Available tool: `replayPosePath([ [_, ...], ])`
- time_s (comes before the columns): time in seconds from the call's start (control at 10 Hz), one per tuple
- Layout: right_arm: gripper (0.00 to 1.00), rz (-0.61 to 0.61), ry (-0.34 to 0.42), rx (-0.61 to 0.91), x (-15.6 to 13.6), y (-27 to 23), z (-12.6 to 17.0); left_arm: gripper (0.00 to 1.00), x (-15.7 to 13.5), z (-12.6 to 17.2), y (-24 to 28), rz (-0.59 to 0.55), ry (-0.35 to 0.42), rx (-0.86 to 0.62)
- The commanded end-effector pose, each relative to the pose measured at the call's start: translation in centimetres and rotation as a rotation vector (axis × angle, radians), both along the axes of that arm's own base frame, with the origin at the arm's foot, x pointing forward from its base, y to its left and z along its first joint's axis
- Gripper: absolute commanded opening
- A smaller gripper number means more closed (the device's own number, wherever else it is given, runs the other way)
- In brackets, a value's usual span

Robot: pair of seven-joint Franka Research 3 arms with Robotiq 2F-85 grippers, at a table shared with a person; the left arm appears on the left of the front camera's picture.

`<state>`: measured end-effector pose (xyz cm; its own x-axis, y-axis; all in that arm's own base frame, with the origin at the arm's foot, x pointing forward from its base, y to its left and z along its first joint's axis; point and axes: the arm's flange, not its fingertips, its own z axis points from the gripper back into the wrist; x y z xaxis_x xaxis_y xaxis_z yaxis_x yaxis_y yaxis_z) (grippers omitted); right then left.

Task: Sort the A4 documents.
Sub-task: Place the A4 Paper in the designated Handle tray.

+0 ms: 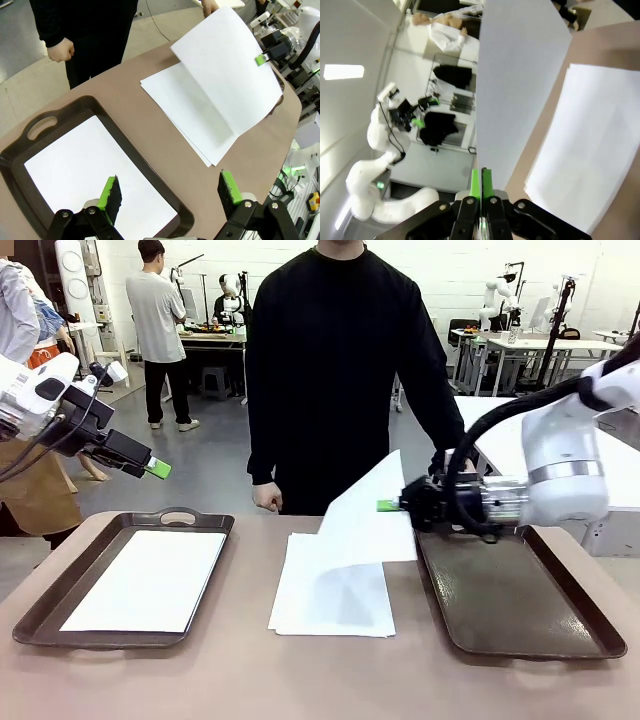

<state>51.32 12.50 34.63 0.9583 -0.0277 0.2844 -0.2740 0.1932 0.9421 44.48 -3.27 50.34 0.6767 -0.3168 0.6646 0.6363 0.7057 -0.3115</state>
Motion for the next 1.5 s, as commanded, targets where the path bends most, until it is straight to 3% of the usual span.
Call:
replayPosePath([
  [0.0, 0.01, 0.068, -0.063, -0.026, -0.7, -3.7, -0.2, 1.00, -0.1, 0.1, 0.0, -0.002, -0.002, -0.008],
  [0.3, 0.01, 0.160, -0.102, -0.095, 0.4, -7.4, -1.2, 1.00, -0.1, 0.1, 0.0, -0.002, -0.002, -0.008],
  [0.5, 0.01, 0.139, -0.103, -0.094, 1.5, -10.0, -1.4, 1.00, -0.1, 0.1, 0.0, -0.002, -0.002, -0.008],
  [0.8, 0.01, 0.034, -0.022, -0.118, 3.6, -13.9, -3.6, 1.00, -0.1, 0.1, 0.0, -0.002, -0.002, -0.008],
  [1.1, 0.01, 0.020, 0.062, -0.185, 4.3, -16.1, -6.4, 1.00, -0.1, 0.1, 0.0, -0.002, -0.002, -0.008],
  [1.4, 0.01, -0.014, 0.136, -0.287, 4.8, -18.8, -7.2, 1.00, -0.1, 0.1, 0.0, -0.002, -0.002, -0.008],
])
